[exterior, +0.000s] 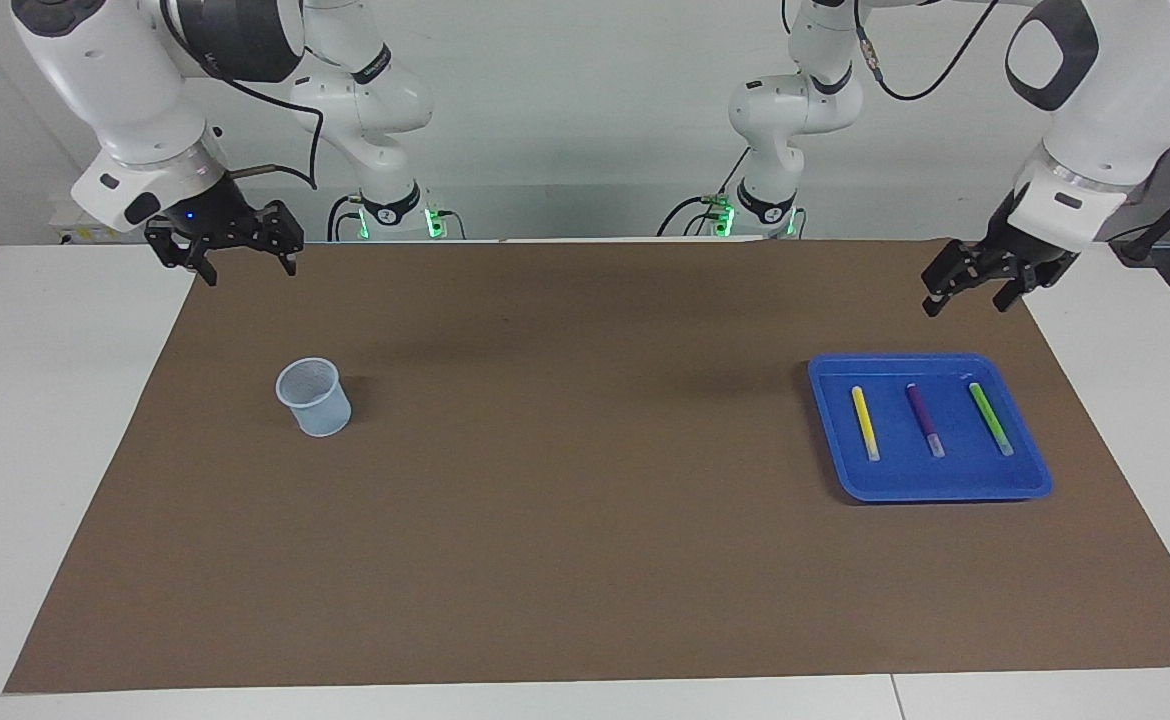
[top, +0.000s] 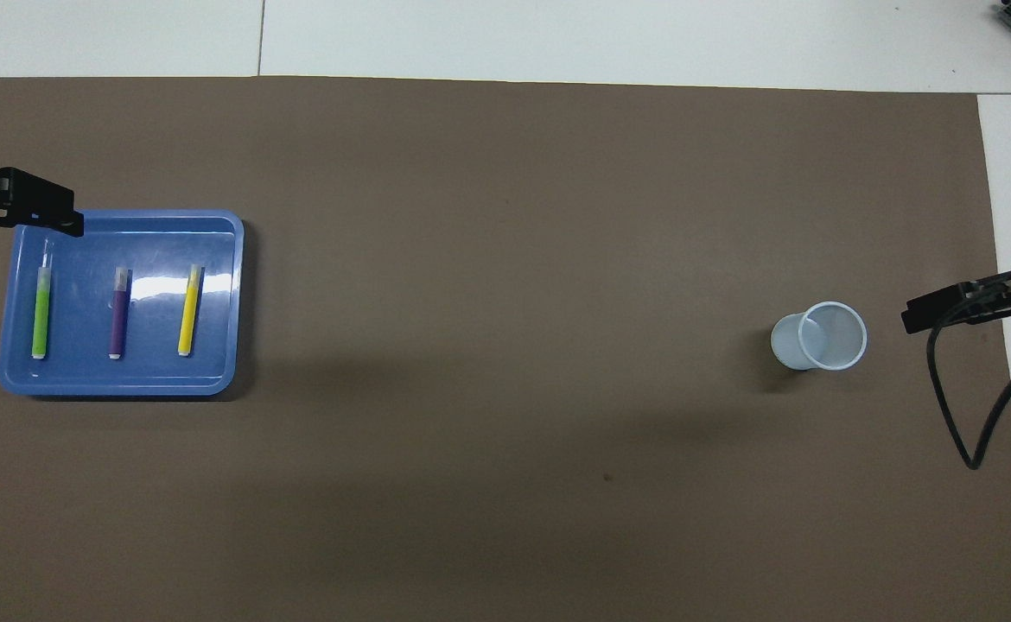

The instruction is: Right arm passes pens to left for tray arrangement

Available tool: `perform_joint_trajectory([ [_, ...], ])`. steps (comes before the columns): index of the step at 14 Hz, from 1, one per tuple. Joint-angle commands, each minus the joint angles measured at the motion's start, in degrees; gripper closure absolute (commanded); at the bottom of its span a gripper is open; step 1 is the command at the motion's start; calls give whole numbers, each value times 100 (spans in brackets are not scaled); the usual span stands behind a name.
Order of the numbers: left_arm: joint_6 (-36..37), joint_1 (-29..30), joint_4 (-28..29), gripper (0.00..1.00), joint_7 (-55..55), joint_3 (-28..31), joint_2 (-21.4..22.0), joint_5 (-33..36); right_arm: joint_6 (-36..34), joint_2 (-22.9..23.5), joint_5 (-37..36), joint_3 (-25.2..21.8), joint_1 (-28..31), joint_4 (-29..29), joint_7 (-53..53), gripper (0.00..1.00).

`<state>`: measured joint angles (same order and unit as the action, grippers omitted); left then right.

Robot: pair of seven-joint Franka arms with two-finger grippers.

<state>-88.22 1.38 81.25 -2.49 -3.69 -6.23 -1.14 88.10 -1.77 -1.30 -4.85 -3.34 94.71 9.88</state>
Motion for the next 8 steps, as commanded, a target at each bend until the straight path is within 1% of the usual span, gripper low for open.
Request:
perform_joint_trajectory([
  [1, 435, -217, 58, 0, -68, 79, 288, 262, 58, -122, -45, 55, 35, 135, -118, 0],
  [4, 630, -323, 66, 0, -67, 79, 411, 316, 49, -122, -54, 63, 35, 135, -118, 0],
  [8, 858, -323, 110, 0, -50, 79, 578, 413, 49, -140, -45, 72, 35, 144, -118, 0],
])
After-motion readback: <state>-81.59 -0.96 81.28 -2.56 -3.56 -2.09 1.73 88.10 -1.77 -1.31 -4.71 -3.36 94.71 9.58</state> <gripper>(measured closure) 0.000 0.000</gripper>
